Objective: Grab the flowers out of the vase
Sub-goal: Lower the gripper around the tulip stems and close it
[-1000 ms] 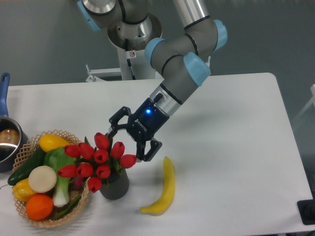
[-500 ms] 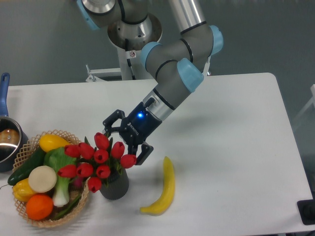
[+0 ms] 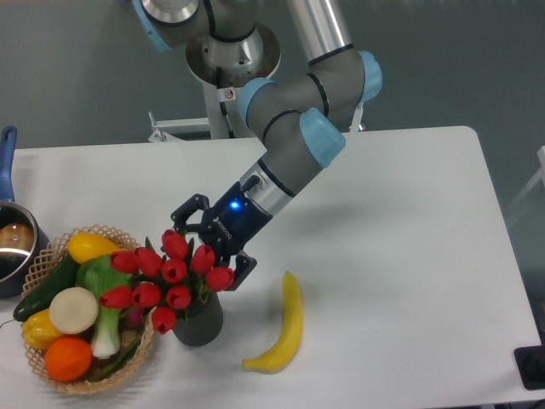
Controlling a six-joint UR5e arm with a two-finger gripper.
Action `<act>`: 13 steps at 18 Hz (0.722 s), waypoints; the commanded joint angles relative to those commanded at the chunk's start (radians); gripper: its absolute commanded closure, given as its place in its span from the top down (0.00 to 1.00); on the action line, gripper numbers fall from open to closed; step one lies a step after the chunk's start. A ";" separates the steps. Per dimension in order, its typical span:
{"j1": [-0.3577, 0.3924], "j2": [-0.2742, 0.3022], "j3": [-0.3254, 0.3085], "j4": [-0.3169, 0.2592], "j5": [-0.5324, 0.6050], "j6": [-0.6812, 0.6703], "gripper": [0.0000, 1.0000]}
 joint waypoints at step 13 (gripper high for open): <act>-0.026 -0.029 0.031 -0.002 0.000 -0.008 1.00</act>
